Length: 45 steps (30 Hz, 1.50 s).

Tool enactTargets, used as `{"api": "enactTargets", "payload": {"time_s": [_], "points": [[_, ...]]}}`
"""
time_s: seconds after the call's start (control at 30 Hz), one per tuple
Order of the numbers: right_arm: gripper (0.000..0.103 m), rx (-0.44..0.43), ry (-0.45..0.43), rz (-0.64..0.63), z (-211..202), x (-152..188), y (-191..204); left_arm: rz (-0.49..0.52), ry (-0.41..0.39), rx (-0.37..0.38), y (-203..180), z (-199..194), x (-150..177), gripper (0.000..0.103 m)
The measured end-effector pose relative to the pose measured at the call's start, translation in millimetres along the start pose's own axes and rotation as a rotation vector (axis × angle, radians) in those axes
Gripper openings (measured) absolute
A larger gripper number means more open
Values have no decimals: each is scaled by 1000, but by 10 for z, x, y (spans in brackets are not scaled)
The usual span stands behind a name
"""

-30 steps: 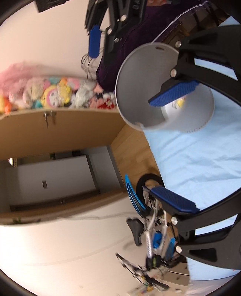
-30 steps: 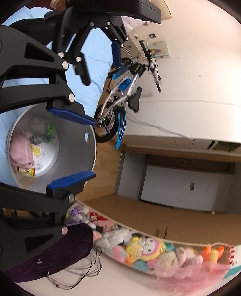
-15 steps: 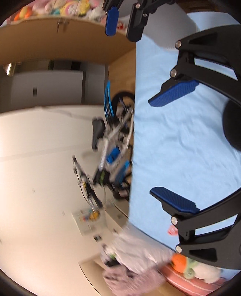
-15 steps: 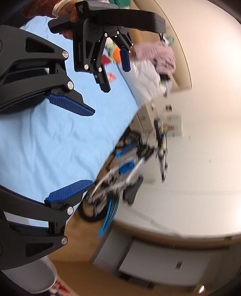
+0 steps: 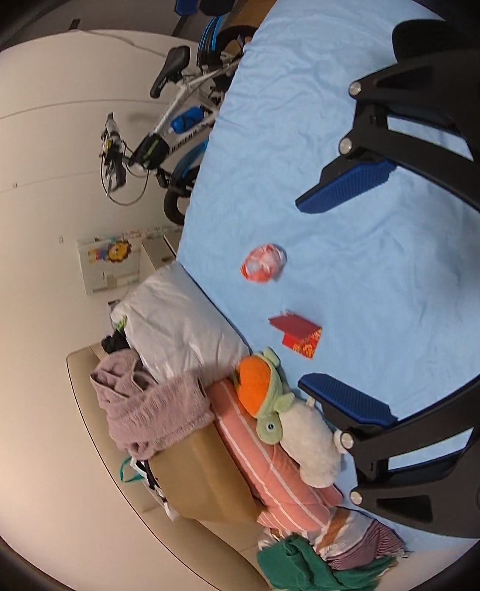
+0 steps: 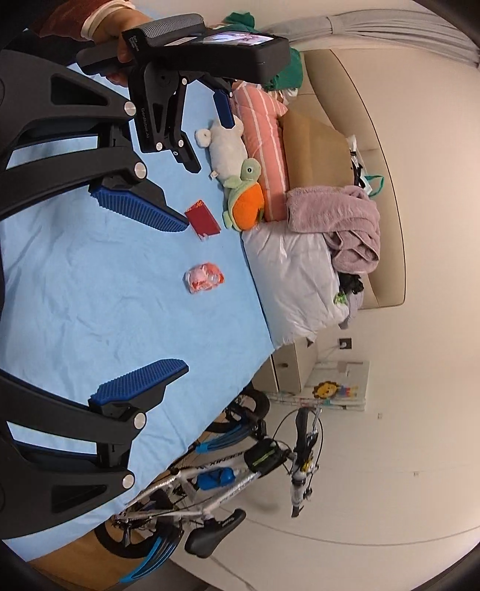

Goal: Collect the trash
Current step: 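Move both open tools back over the bed toward the envelope and bag, then grasp the red envelope with the left tool while the right tool grasps the orange plastic bag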

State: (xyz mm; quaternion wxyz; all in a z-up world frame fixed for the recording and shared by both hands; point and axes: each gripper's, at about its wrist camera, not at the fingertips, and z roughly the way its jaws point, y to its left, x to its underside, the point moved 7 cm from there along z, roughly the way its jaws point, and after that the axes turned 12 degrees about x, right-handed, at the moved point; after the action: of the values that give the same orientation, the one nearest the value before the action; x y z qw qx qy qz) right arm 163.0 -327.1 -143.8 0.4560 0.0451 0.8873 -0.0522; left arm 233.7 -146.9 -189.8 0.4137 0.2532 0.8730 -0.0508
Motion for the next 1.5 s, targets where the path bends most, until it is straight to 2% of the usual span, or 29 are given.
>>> {"api": "enactTargets", "payload": {"time_s": [0.2,0.47,0.73,1.13,1.5], "points": [[71,-49,51,-47,646,-85,465,-59,30,-61,547,213,190,88],[76,-65,91,-87,1465,-54,858,-79,82,-66,822,797,336,88],[76,-53,135,-96,2251,-54,943,-106,126,-37,958,1488,409,88],[80,-31,238,-148,3532,135,1052,-117,180,-64,1194,2402,403,88],[81,5,302,-197,4326,431,1263,-91,212,-62,1310,3032,450,88]]}}
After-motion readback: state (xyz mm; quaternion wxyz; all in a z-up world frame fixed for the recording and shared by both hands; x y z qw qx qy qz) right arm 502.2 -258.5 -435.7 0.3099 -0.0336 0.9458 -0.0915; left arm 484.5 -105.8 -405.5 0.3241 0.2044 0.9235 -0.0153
